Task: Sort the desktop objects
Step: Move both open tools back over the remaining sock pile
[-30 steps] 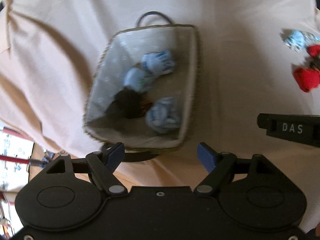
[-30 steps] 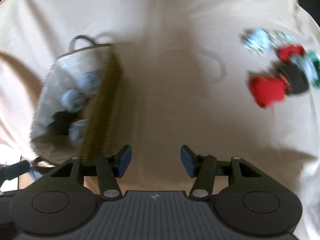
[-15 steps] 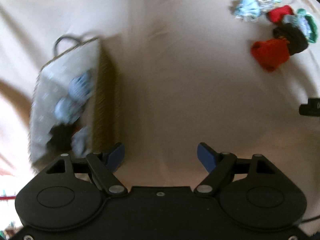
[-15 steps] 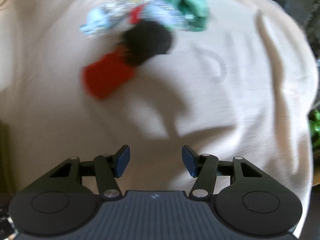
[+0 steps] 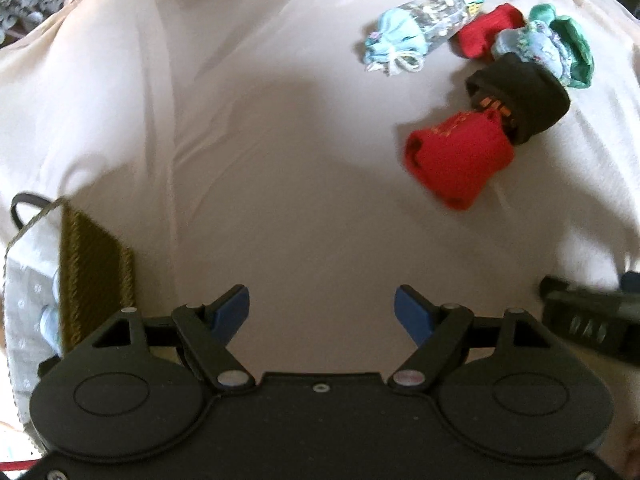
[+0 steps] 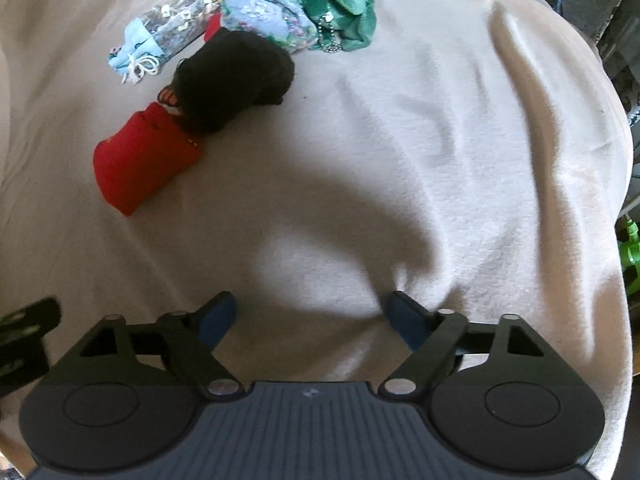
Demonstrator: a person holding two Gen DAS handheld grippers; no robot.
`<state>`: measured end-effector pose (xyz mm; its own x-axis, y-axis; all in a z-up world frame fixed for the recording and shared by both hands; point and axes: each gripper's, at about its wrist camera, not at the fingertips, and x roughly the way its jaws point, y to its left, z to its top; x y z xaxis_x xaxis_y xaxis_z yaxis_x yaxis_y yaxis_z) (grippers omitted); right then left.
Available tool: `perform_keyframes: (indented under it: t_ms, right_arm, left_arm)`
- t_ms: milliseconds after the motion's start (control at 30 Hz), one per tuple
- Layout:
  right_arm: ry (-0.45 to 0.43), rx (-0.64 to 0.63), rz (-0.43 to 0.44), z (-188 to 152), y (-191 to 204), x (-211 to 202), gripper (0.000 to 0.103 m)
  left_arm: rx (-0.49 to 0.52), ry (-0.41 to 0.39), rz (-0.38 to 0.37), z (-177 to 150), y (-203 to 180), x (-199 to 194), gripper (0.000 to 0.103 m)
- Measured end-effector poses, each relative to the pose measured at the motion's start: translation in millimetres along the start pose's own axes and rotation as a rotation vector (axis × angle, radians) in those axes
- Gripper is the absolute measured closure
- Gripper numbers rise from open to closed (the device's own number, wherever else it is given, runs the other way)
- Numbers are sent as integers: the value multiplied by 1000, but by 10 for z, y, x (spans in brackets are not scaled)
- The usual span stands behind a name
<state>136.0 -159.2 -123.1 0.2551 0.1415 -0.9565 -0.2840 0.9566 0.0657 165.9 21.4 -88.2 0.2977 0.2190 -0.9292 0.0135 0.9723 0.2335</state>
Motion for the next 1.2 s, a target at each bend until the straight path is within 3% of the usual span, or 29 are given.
perform_keyframes:
  t_ms: [233,567,700,900,967,1133,1200]
  right_arm:
    - [-16,-16,6,-25,-48,34,10]
    - [-26,-19,15,30,-102,98,0]
    - [-24,-39,-2,32,-87,118,0]
    - [-40,-59,1,7,-117,123,0]
    - [-39,-75,-5,5,-110,132,0]
    - [-27,-83,-21,32,-105,154,0]
    - [-33,-77,-16,29,-128,153,0]
  left_arm:
    - [36,-60,-41,324,-245,64,26]
    - [124,-73,-4,657,-568,287,26]
    - [146,-72,62,643,-594,390,2]
    - [68,-44,3,619,-491,489,3]
    - [115,-72,56,585,-604,467,3]
    - [294,-196,296,377,-1091,405,3]
    - [313,-211,327,349,-1155,406,3]
